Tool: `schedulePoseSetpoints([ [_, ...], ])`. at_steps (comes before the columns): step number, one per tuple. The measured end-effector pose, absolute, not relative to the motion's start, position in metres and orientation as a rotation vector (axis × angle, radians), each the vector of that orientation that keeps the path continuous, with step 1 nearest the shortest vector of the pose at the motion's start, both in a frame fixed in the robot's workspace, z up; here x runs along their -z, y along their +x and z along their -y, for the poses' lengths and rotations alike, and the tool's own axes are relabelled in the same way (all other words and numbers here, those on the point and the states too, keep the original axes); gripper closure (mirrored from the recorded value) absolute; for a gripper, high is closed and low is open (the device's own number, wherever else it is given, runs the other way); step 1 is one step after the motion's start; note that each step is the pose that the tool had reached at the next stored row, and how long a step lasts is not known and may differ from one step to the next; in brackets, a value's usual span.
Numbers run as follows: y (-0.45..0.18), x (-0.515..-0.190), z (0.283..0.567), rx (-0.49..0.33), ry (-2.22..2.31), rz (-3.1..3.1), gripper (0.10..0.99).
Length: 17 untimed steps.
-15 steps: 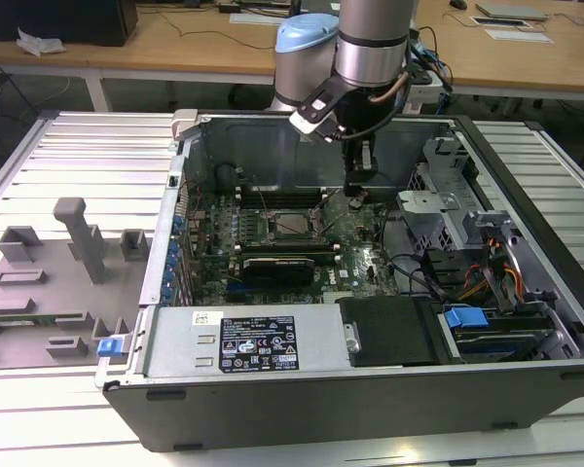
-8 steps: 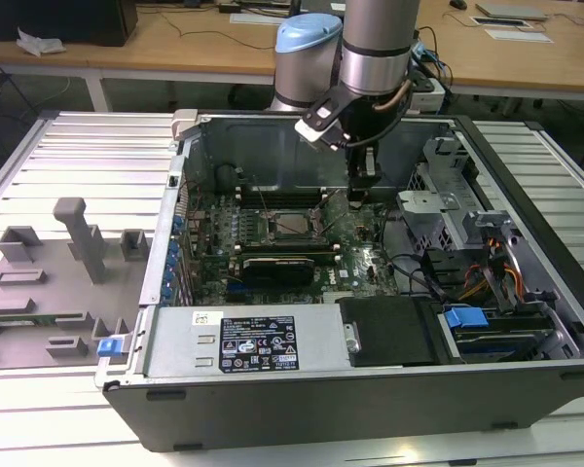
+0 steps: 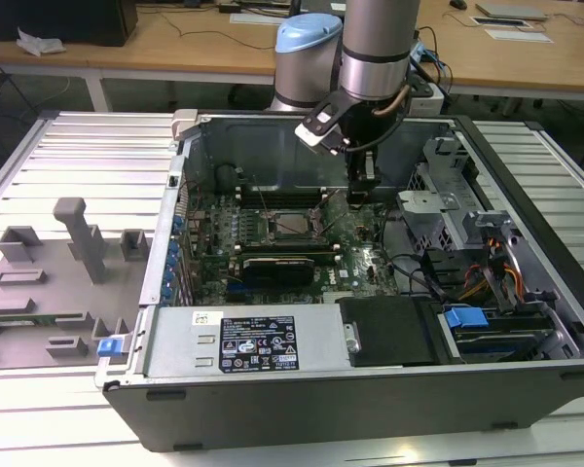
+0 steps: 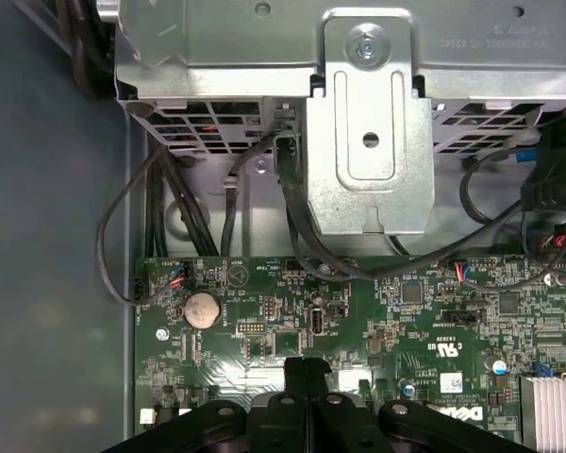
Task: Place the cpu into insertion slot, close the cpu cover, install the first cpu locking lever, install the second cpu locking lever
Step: 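Close the cpu cover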
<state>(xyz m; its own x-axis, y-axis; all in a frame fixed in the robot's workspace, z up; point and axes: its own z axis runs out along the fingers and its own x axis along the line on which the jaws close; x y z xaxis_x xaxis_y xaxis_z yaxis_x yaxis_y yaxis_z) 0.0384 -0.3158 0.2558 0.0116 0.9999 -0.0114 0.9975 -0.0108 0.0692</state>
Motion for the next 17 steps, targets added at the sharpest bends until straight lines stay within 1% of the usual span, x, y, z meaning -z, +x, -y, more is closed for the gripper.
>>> schedulePoseSetpoints([
  [10, 0.0386, -0.2553, 0.3159, -0.053, 2.231, -2.204, 0.98],
  [13, 0.0388, -0.2549, 0.3159, -0.009, 2.258, -2.229, 0.98],
  [17, 0.0387, -0.2549, 0.3159, -0.01, 2.258, -2.23, 0.98],
])
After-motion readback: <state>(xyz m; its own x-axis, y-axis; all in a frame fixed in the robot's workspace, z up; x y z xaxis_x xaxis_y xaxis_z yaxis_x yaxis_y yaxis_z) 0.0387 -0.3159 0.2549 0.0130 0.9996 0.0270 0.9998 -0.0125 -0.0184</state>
